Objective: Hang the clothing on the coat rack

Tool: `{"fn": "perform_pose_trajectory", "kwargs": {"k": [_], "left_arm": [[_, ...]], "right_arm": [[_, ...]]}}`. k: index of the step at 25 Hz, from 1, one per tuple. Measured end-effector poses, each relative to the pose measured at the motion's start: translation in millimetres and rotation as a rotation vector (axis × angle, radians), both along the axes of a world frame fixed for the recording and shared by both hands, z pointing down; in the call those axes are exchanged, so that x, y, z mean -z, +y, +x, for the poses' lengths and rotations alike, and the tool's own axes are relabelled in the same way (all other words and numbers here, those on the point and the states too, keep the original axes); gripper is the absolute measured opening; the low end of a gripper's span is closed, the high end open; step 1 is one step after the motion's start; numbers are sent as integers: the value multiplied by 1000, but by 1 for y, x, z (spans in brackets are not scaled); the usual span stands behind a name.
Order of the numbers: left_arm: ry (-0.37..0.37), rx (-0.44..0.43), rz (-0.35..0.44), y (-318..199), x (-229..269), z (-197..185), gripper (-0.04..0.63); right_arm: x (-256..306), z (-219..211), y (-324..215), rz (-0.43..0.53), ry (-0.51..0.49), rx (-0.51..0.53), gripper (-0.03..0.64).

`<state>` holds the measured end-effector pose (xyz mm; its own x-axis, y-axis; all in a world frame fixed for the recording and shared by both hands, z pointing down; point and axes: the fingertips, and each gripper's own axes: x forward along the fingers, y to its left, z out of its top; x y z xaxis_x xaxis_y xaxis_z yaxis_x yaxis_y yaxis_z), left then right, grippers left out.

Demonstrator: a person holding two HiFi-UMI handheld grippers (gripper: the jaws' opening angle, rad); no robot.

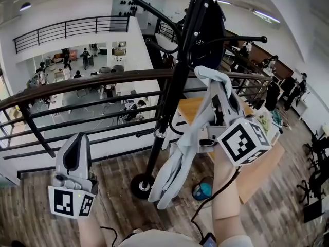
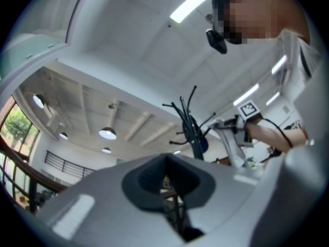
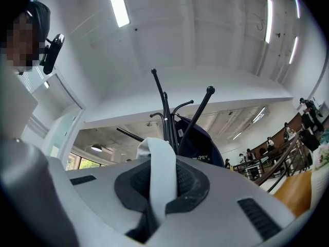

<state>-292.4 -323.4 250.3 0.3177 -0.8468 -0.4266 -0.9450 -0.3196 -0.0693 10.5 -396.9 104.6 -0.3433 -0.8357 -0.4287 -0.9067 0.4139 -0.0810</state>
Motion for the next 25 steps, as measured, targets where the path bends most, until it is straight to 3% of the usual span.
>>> {"fn": "perform_pose_trajectory", "kwargs": {"k": [16, 25], "left_arm": [[-9, -7, -9, -10, -1, -4, 6], [-9, 7, -13, -8, -3, -10, 6]], "right_arm": [[-18, -9, -28, -49, 63, -52, 6], [-24, -20, -23, -20, 179, -120, 6]]}}
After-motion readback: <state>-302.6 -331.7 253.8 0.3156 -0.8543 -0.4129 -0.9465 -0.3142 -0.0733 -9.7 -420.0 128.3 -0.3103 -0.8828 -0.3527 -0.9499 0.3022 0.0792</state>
